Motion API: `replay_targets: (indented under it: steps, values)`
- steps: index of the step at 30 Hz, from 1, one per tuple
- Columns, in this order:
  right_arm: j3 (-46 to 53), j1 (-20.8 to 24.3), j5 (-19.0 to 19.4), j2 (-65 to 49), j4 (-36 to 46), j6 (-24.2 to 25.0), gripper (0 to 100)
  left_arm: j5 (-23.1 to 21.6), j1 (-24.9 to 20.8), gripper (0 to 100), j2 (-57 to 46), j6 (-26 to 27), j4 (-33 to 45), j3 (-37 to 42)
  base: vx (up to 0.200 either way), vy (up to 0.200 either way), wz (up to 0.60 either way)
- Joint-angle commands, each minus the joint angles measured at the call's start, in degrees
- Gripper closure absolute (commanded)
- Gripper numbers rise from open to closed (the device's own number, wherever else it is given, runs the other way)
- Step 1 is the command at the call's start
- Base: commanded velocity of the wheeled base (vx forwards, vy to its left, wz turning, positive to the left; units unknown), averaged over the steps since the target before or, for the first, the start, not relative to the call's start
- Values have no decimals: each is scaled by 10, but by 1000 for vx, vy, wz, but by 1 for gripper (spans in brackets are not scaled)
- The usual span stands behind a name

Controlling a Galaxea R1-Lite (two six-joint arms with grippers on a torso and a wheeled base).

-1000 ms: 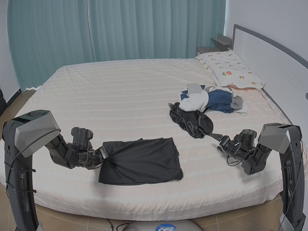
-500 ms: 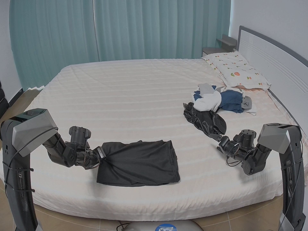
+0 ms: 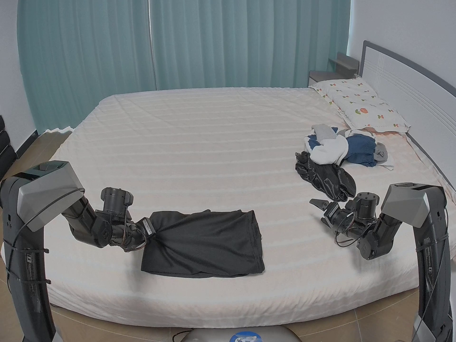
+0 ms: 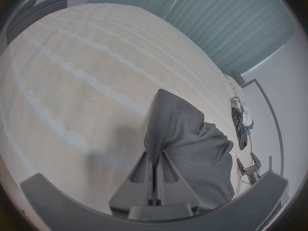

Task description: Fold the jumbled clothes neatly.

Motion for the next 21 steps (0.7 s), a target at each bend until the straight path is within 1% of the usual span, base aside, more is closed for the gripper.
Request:
replay_targets:
  steps: [1, 21]
  values:
    - [1, 0, 0, 0, 0, 0, 0, 0, 1, 100, -1, -1, 0, 5, 0, 200, 0]
    - [2, 1, 0, 1, 0, -8, 0, 0, 0, 100, -11, -1, 0, 24, 0, 200, 0]
